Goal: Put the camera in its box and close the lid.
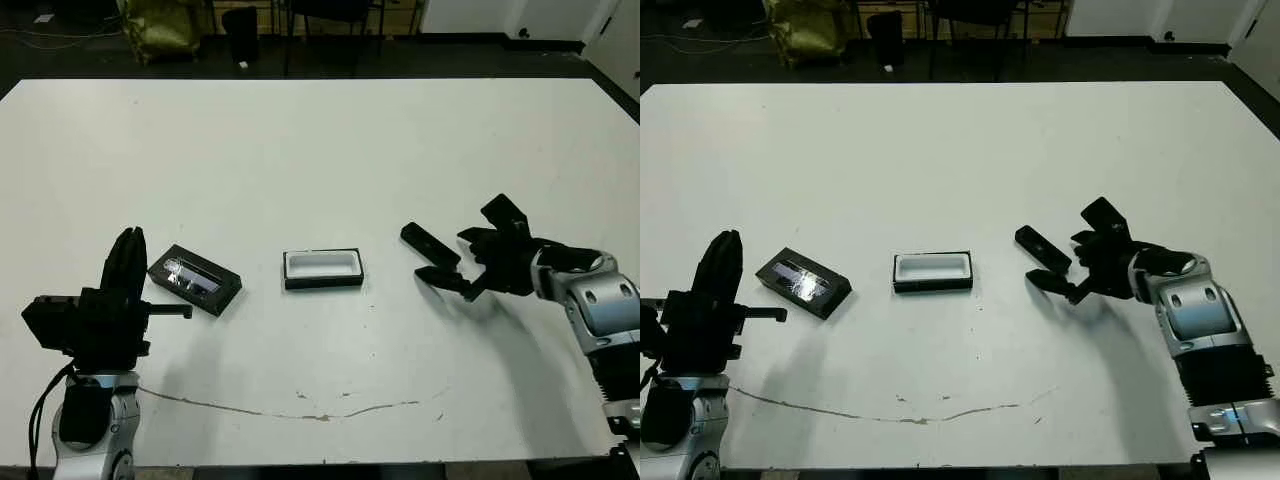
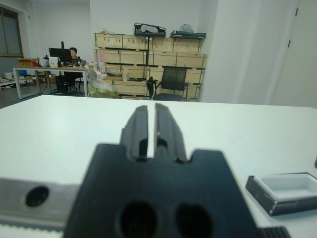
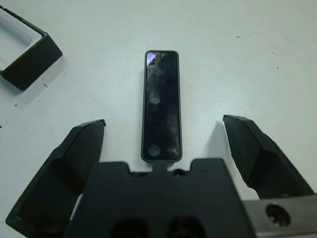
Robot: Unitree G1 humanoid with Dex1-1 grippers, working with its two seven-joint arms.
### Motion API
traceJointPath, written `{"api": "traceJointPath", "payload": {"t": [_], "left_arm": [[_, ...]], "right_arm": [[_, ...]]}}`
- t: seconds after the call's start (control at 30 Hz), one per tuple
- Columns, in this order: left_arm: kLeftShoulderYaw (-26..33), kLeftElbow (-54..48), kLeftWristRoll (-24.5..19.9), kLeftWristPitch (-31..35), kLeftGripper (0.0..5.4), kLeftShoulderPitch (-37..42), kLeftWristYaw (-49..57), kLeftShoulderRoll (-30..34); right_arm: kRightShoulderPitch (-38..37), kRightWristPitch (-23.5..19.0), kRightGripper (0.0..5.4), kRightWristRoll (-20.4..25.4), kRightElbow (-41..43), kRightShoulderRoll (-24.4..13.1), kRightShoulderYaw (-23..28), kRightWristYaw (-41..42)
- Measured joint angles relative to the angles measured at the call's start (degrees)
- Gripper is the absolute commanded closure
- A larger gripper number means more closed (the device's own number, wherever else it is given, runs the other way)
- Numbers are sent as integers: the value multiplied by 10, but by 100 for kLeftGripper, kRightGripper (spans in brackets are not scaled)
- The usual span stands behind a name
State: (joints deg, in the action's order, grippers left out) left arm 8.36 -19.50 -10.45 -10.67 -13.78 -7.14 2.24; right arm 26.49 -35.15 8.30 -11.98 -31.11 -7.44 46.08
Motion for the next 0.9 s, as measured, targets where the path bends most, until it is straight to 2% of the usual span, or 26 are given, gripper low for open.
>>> {"api": "traceJointPath", "payload": {"t": [0.27, 0.33, 0.57, 0.9], "left_arm": [[0, 3, 7, -1, 540, 0, 0, 0], [0, 3, 8, -2, 540, 0, 0, 0], [0, 6, 12, -7, 540, 1, 1, 0], [0, 4, 13, -3, 540, 1, 7, -1]], "right_arm": [[0, -12, 1, 7, -1, 5, 0, -1], [0, -17, 22, 12, -3, 8, 1, -2], [3, -45, 175, 14, -1, 23, 10, -37], [0, -49, 396, 12, 8, 36, 13, -74]]}}
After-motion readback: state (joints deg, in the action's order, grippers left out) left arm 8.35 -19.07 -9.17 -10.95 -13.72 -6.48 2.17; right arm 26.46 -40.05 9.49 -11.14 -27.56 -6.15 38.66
